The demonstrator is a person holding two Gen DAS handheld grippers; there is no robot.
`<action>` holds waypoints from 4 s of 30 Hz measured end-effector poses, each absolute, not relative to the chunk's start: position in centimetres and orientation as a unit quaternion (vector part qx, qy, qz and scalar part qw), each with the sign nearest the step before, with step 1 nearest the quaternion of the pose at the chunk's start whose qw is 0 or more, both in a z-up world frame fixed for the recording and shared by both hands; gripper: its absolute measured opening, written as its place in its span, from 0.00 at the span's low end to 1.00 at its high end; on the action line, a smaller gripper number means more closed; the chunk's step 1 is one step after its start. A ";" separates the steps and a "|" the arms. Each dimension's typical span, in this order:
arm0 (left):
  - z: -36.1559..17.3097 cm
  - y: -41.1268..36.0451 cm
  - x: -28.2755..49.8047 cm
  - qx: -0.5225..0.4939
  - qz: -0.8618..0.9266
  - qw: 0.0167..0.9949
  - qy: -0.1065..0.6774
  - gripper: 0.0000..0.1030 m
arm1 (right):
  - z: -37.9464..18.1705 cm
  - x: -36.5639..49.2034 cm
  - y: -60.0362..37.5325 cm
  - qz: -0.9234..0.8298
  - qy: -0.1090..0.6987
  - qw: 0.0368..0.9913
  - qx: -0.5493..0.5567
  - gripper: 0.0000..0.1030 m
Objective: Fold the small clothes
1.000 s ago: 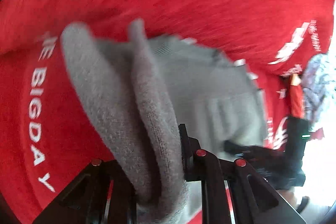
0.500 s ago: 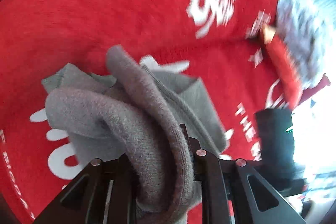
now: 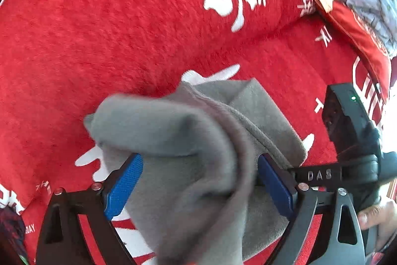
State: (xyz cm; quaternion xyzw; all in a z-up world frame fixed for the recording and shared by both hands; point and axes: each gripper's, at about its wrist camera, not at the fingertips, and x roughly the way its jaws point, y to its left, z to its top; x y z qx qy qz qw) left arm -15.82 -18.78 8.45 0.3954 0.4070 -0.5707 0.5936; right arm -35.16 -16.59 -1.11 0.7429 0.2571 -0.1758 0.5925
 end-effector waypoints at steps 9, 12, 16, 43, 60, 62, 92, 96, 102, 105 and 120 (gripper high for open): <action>6.9 -15.6 -8.3 0.335 -0.473 0.635 0.511 0.92 | -0.1 -39.4 -19.6 -0.126 0.104 0.564 0.809 0.68; 5.9 -14.4 -5.8 0.307 -0.436 0.653 0.538 0.92 | -0.2 -39.2 -20.1 -0.122 0.119 0.565 0.807 0.70; 5.1 -13.5 -4.1 0.290 -0.413 0.668 0.547 0.92 | 1.6 -34.5 -21.2 -0.124 0.200 0.594 0.769 0.70; 3.0 -14.6 -6.6 0.352 -0.434 0.654 0.510 0.92 | 5.9 -38.5 -22.9 -0.292 0.411 0.642 0.577 0.31; 2.5 -10.5 -9.4 0.366 -0.440 0.619 0.538 0.92 | 8.5 -36.2 -14.2 -0.243 0.525 0.668 0.467 0.24; 2.2 -10.3 -9.1 0.361 -0.442 0.612 0.548 0.92 | 6.8 -37.8 -14.0 -0.252 0.520 0.657 0.483 0.11; 2.8 -10.5 -7.2 0.356 -0.413 0.605 0.581 0.92 | 10.3 -38.4 -18.4 -0.342 0.454 0.636 0.521 0.59; 3.4 -11.4 -6.3 0.316 -0.421 0.617 0.585 0.92 | 8.7 -37.6 -20.6 -0.337 0.440 0.629 0.545 0.59; 3.8 -13.6 -5.8 0.310 -0.418 0.627 0.579 1.00 | 6.1 -36.5 -23.0 -0.318 0.443 0.609 0.576 0.33; 3.6 -14.5 -5.7 0.304 -0.414 0.626 0.587 1.00 | 5.4 -36.5 -23.9 -0.309 0.433 0.608 0.589 0.33; 2.5 -17.3 -5.9 0.313 -0.384 0.632 0.595 1.00 | 4.0 -35.7 -26.1 -0.266 0.465 0.640 0.551 0.08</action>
